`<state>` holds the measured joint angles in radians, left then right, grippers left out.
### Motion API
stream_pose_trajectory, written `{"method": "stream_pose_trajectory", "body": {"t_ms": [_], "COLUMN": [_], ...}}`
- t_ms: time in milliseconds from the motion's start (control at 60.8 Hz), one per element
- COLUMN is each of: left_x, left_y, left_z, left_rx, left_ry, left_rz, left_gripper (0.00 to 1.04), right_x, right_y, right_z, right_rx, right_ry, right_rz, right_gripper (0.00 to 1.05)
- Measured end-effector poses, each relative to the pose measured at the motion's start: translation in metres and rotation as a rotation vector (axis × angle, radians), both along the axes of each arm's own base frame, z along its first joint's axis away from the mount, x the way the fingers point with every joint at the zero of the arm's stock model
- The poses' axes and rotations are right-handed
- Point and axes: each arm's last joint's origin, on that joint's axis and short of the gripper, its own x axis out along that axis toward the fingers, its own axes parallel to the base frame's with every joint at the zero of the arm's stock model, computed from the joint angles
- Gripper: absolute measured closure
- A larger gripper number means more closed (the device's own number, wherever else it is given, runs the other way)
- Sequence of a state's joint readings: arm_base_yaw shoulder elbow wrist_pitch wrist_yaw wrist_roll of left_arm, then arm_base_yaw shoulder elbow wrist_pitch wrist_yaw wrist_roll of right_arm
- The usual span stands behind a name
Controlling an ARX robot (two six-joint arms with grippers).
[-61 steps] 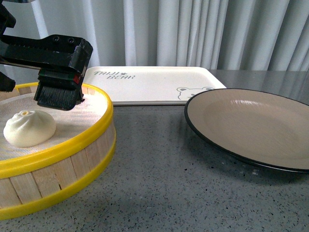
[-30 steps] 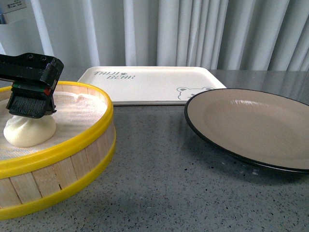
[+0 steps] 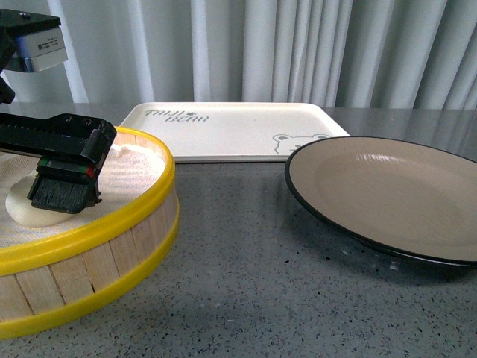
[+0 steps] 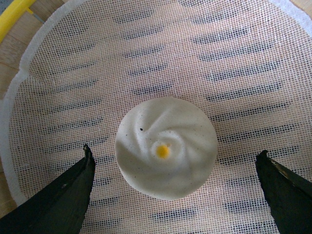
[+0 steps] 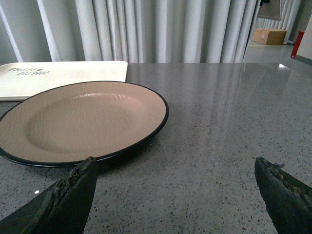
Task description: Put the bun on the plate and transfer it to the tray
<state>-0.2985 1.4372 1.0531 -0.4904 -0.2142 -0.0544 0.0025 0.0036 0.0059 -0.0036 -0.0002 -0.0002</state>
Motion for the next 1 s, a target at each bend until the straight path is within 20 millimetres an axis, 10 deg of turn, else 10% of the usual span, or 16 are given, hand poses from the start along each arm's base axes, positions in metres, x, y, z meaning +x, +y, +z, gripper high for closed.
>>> {"method": "stream_pose_trajectory", "body": {"t_ms": [165, 707, 1003], "left_x": [0.001, 0.0015, 0.0023], "left_y": [-0.0028, -0.0057, -0.0037], "left_z": [-0.0022, -0.0038, -0.0027], "left_rx": [0.009, 0.017, 0.014], "left_ry": [0.003, 0.0, -0.001], "left_rz": [-0.005, -0.006, -0.001], "left_gripper": [0.1, 1.01, 1.01], "right_x": [0.0, 0.0, 0.0], "right_y": [0.0, 0.0, 0.0], "right_z": [0.0, 0.0, 0.0], "right_rx": [0.0, 0.0, 0.0], "right_ry": [0.0, 0.0, 0.0], "right_rz": [0.0, 0.0, 0.0], "right_gripper": [0.09, 0.09, 0.09]}}
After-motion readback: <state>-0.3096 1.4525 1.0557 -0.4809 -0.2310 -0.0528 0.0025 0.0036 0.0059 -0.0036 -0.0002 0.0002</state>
